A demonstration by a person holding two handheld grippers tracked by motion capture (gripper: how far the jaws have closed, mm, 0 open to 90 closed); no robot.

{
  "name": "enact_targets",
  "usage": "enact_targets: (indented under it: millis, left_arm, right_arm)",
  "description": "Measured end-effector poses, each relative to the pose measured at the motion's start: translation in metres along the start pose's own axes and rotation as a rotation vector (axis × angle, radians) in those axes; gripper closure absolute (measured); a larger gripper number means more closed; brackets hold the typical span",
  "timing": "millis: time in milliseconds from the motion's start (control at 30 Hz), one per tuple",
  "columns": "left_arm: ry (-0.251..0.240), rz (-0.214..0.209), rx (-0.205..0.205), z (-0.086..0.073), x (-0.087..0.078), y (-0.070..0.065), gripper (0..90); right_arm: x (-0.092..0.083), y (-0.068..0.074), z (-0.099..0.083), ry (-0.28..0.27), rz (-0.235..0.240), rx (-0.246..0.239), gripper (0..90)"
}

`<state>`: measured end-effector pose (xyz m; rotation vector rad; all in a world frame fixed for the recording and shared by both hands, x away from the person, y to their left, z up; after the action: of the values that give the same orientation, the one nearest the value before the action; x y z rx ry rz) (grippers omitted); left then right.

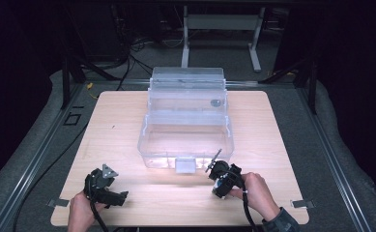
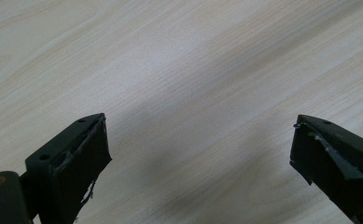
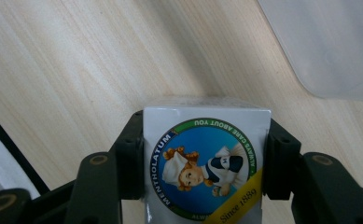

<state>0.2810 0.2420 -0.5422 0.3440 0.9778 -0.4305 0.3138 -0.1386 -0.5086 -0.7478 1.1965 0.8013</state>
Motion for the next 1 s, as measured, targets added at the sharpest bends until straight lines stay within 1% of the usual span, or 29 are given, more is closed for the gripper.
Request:
enact_targets:
  millis: [267,333,367,467,500,533,700,733,767,800,933,967,1000]
  left_arm:
    - [-0.001,0.001,0.002,0.0,0.0,0.0,4.5]
    - [-0.001,0.001,0.002,0.0,0.0,-0.001,4.5]
    - [0.002,-0.001,0.003,0.0,0.0,0.0,4.6]
    - [0.004,-0.001,-0.001,0.0,0.001,0.0,4.6]
    - [0.006,0.0,-0.002,0.0,0.001,0.0,4.6]
    - [0.006,0.0,-0.003,0.0,0.001,0.0,4.5]
    - [0.007,0.001,-0.002,0.0,0.001,0.0,4.6]
    - [0.011,0.002,0.003,0.0,0.001,0.0,4.6]
    - [0.011,0.002,0.005,0.0,0.002,0.0,4.6]
    - [0.012,0.002,0.007,0.0,0.002,0.0,4.7]
    - [0.015,0.001,0.007,0.0,0.002,0.0,4.7]
    - [0.012,0.001,0.006,0.0,0.002,0.0,4.7]
    - [0.012,0.001,0.006,0.0,0.002,0.0,4.7]
  right_arm:
    - [-0.009,-0.001,-0.003,-0.015,-0.005,-0.004,45.7]
    - [-0.012,-0.001,-0.004,-0.011,-0.009,-0.003,45.7]
    - [-0.013,-0.002,-0.005,-0.019,-0.017,0.003,45.7]
    - [-0.015,-0.003,-0.006,-0.018,-0.009,0.009,45.7]
    - [-0.016,-0.004,-0.007,-0.019,-0.011,0.019,45.7]
    - [-0.016,-0.005,-0.008,-0.021,-0.014,0.013,45.7]
    - [-0.019,-0.008,-0.01,-0.016,-0.012,0.024,45.8]
    - [-0.02,-0.01,-0.012,-0.019,-0.033,0.031,45.8]
    - [-0.021,-0.01,-0.012,-0.022,-0.019,0.041,45.8]
    - [-0.022,-0.011,-0.013,-0.022,-0.014,0.038,45.8]
    - [-0.024,-0.014,-0.015,-0.024,-0.009,0.049,45.9]
    - [-0.025,-0.016,-0.017,-0.023,-0.011,0.053,45.9]
    - [-0.026,-0.016,-0.018,-0.024,-0.025,0.06,45.9]
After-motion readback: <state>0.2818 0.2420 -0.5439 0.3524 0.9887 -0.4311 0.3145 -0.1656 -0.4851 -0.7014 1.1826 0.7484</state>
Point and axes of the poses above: each handheld gripper's, and its own axes: x roughly forward along the jaws, z roughly out of its top, y roughly to its left, the point moved 1 cm from there along x, roughly forward along the jaws, and after that the axes turned 2 degrees about -x, right-handed, at the moved point
